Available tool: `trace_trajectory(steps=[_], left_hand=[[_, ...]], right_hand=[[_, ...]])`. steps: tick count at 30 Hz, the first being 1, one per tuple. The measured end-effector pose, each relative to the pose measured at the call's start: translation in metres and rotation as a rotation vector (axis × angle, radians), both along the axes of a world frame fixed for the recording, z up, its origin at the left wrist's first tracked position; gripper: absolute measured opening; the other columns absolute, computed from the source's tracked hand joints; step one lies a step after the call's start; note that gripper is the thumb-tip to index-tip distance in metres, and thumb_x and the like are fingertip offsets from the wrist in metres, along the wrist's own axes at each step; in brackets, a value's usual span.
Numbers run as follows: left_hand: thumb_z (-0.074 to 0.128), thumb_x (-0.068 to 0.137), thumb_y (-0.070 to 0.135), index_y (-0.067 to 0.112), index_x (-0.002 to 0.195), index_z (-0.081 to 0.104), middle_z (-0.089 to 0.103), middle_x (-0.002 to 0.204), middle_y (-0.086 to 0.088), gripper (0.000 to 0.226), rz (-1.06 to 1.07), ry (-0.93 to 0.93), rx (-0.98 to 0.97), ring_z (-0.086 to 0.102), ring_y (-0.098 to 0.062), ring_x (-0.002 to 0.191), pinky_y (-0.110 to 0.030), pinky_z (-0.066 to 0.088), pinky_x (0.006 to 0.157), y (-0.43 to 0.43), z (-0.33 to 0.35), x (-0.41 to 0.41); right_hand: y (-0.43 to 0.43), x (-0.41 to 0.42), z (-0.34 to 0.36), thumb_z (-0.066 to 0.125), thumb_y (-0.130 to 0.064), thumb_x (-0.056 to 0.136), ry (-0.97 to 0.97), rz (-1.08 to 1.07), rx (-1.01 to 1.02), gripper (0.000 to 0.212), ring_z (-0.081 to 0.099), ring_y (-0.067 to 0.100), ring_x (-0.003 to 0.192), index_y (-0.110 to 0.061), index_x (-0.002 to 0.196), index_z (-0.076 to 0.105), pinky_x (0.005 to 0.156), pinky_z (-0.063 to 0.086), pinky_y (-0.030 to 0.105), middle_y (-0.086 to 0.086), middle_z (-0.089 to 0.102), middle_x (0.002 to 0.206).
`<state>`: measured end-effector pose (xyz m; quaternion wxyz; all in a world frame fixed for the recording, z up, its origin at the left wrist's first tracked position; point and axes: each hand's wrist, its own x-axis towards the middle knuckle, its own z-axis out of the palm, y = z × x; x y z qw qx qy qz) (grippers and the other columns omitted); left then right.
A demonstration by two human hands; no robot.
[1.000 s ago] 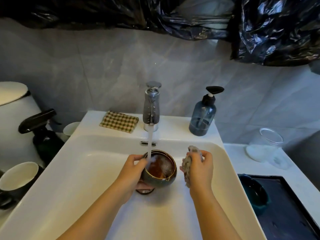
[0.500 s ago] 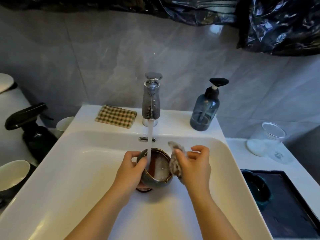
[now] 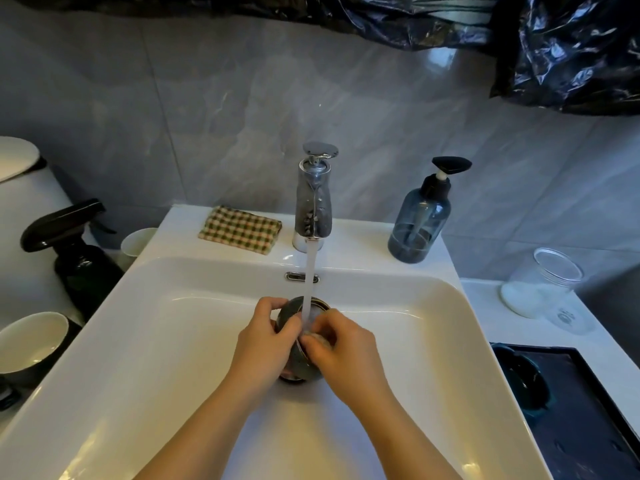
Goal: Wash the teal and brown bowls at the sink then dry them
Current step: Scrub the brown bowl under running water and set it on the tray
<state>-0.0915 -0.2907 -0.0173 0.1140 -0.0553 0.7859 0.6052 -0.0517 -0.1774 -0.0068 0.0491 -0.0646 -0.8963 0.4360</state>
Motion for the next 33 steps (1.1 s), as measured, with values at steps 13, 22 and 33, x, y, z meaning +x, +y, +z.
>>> trace_trajectory(steps=[13,22,33], left_hand=[[0.056,0.088,0.03,0.033,0.095,0.052,0.067,0.082,-0.011,0.009,0.036,-0.003,-0.013,0.067,-0.029,0.079,-0.05,0.058,0.072,-0.0066,0.0018,-0.0031],[0.053,0.091,0.034,0.033,0.096,0.05,0.066,0.087,-0.013,0.006,-0.011,-0.025,0.003,0.066,-0.027,0.08,-0.04,0.059,0.061,-0.0027,0.0019,-0.0037],[0.05,0.092,0.03,0.029,0.097,0.05,0.065,0.089,-0.011,0.005,0.001,-0.072,0.027,0.065,-0.028,0.08,-0.036,0.058,0.055,-0.0012,0.0023,-0.0029]], right_hand=[[-0.0005,-0.004,-0.0009,0.046,-0.015,0.085,-0.056,0.087,0.106,0.022,0.057,0.016,0.079,-0.025,0.102,0.056,0.077,0.046,0.027,-0.006,0.065,0.085],[-0.0056,-0.0008,0.0005,0.043,-0.019,0.091,0.012,0.106,0.098,0.028,0.048,0.008,0.106,-0.027,0.117,0.05,0.098,0.042,0.026,-0.01,0.056,0.115],[-0.0061,0.0014,0.0025,0.054,-0.025,0.09,-0.104,0.045,-0.247,0.003,0.055,0.009,0.068,-0.027,0.092,0.053,0.069,0.052,0.034,-0.009,0.059,0.073]])
